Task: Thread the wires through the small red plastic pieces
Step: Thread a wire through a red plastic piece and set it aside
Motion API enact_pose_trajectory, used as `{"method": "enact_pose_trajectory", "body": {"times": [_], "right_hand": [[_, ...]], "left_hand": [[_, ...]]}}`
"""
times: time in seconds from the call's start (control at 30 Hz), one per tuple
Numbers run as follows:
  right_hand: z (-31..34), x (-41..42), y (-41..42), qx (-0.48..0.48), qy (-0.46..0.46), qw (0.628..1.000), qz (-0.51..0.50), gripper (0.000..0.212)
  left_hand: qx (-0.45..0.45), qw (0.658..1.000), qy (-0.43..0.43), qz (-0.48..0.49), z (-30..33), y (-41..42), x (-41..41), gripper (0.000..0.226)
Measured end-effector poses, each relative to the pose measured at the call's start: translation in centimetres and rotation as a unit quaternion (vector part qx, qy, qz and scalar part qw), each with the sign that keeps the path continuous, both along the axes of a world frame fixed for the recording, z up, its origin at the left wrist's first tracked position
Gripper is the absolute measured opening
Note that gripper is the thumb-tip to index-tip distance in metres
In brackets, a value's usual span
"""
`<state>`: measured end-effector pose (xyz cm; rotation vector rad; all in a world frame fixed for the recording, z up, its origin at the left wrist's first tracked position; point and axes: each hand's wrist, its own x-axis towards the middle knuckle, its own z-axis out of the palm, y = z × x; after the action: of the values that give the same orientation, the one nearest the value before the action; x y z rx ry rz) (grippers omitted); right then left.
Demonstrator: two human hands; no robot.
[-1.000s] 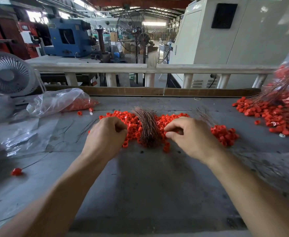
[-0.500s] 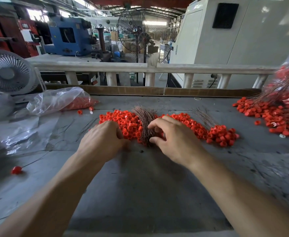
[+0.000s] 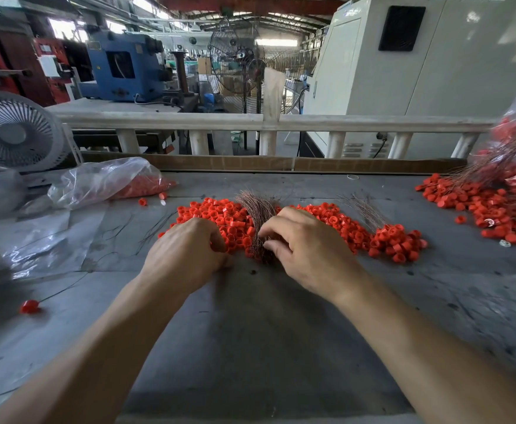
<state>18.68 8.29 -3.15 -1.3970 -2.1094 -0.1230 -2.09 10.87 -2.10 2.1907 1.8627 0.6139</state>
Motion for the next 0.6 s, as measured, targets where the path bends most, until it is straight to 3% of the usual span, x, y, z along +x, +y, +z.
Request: {"method": "enact_pose_trajectory", "body": {"times": [0.13,0.43,0.6], "right_hand": [[-0.08,-0.03,-0.03,-0.017,-0.031,0.999,0.008,0.023],[-0.17,-0.69,-0.17,0.018,-0.042,0.999,0.014,0.01],[-0.11,-0.91,-0.12,0.023,-0.05,0.998,0.026,0.024]], "left_hand": [[0.017,1.0,0.005,0.001,-0.18,-0.03,0.05,0.012],[0.044,0.999,-0.004,0.007,-0.46,0.11,0.27,0.011],[0.05,0.999,-0.014,0.003,-0.46,0.06,0.43,0.008]]}}
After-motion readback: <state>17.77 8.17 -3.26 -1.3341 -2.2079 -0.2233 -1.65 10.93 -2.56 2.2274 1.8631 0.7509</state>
